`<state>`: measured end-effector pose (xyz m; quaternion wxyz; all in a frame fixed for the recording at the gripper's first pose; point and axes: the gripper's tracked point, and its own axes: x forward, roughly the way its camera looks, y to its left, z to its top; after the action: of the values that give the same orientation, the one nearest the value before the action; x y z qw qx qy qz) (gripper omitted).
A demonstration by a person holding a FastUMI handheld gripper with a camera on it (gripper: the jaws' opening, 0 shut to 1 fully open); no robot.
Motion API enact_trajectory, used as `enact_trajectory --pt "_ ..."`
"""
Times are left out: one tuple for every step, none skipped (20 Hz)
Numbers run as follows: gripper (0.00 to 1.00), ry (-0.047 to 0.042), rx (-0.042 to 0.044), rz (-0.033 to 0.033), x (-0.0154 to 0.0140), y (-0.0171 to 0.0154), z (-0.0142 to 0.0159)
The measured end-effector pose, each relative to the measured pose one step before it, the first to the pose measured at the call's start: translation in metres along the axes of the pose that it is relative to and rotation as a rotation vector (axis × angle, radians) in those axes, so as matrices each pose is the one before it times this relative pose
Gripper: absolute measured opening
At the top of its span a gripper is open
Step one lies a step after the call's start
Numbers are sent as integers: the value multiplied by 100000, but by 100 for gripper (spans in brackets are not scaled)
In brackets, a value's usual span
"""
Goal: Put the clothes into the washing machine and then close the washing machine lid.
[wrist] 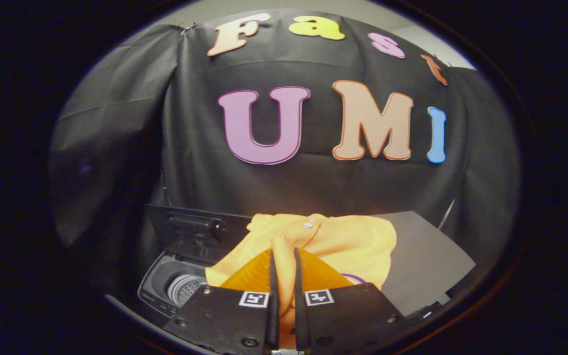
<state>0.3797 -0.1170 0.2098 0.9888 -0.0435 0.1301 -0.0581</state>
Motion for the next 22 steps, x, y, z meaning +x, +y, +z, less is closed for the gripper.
enact_trajectory --pt "13 841 -344 1649 -41 1123 13" --pt "13 648 -345 1433 199 1086 -11" --pt "13 720 -711 1432 150 1090 -133" --pt "13 548 -1298 1590 224 1071 -122" --pt "13 757 -993 1302 212 1056 -237" --pt "13 728 -690 1476 404 1116 -189" --pt "13 725 -374 1518 307 1040 -233" --pt "13 1161 -238 1217 501 954 -318" --pt "13 694 164 1029 336 839 -228" --pt "13 815 321 1281 392 920 -233" --pt "13 426 432 1672 497 1028 -140" --pt "13 598 146 1192 659 822 -83" --pt "13 577 378 774 627 762 -282" --pt "13 873 943 1123 589 773 -211" --pt "13 947 1177 1743 571 1136 -425" --pt "13 874 546 1511 694 1080 -270" --pt "13 1067 -1016 1539 557 1040 -437" --pt "13 1711 -2422 1018 782 856 -641" --pt "13 1742 -2284 429 511 706 -740" --pt "13 912 -809 705 550 742 -584" --pt "13 1148 341 638 871 595 -849" --pt "13 1135 704 809 699 580 -625"
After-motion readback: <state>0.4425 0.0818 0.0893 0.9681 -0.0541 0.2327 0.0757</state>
